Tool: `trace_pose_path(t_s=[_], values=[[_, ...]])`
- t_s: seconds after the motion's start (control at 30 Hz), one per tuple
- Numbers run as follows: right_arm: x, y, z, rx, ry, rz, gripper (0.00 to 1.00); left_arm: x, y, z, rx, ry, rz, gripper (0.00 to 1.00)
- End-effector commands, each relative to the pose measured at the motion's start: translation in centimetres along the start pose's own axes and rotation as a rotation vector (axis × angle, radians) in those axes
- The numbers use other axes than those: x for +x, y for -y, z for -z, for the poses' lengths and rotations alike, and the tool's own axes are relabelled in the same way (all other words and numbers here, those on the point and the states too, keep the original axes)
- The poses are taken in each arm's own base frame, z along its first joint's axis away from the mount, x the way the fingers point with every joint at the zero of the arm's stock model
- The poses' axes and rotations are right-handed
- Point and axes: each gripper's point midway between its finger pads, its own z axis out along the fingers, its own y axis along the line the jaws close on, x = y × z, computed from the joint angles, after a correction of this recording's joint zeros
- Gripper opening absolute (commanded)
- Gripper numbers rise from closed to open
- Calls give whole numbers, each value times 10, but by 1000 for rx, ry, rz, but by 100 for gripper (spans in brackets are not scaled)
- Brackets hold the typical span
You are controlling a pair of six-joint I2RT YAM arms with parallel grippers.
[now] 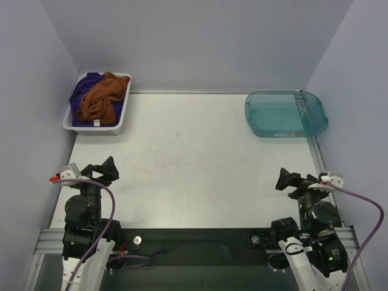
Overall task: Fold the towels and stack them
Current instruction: Grab crumpled towel
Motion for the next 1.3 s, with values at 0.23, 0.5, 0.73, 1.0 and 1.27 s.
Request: trace_pose_path(t_s=[0.23, 0.5, 0.73, 1.0, 1.27], values=[[-16, 6, 5, 37, 57, -55, 100, -5, 4, -1, 12, 17, 13, 97], [-6, -6, -2, -7, 2, -63, 100, 5, 1, -13, -66, -71, 50, 97], [5, -25, -4, -113, -54, -36, 100, 6, 7, -50, -201, -187, 43, 98], [4, -24, 0, -120, -20, -47, 100, 14, 20, -149, -371, -342, -50, 97], [7, -25, -2, -122, -29, -45, 100, 16, -30, -252, -574, -328, 42, 97]])
